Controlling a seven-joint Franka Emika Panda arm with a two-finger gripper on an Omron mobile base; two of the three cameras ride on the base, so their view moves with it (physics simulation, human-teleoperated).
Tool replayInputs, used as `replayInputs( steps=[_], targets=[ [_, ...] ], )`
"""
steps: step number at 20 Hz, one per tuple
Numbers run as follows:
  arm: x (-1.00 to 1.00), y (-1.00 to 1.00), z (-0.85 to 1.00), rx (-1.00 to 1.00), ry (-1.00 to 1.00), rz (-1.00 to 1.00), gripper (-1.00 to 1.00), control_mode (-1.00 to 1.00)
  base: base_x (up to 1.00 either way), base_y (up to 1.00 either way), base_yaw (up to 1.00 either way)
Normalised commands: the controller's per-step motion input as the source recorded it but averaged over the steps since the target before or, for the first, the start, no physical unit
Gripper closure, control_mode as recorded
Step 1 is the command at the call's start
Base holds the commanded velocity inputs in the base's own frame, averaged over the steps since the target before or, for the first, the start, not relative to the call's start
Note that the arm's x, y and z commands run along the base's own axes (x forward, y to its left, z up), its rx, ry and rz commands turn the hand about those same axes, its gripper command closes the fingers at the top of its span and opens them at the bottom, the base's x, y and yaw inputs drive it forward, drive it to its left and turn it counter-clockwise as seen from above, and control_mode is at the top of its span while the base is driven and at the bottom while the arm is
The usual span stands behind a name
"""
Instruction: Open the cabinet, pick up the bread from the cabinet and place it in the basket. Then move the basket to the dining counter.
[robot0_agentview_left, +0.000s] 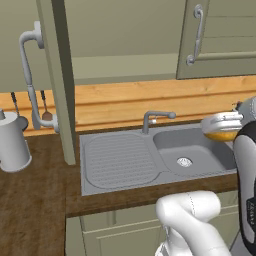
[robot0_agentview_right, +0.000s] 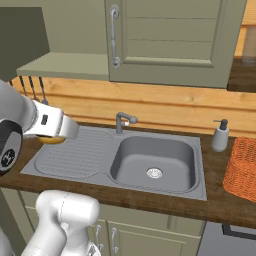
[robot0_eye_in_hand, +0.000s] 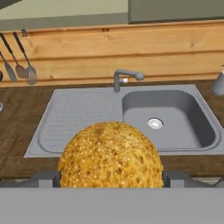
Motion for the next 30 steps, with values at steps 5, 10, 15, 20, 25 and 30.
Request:
replayInputs(
  steps=[5, 10, 15, 20, 25, 30],
  targets=[
    [0.23, 0.00, -0.06, 0.00, 0.00, 0.00, 1.00, -1.00, 0.00, 0.00, 0.00],
    [0.14, 0.00, -0.08, -0.03, 0.00, 0.00, 1.00, -1.00, 0.00, 0.00, 0.00],
    [0.08, 0.00, -0.05, -0.01, 0.00, 0.00, 1.00, -1.00, 0.00, 0.00, 0.00],
    [0.02, -0.03, -0.02, 0.00, 0.00, 0.00, 1.00, -1.00, 0.00, 0.00, 0.00],
    [-0.07, -0.16, -0.06, 0.00, 0.00, 0.00, 1.00, -1.00, 0.00, 0.00, 0.00],
    [0.00, 0.00, 0.00, 0.00, 0.00, 0.00, 1.00, -1.00, 0.00, 0.00, 0.00]
  ],
)
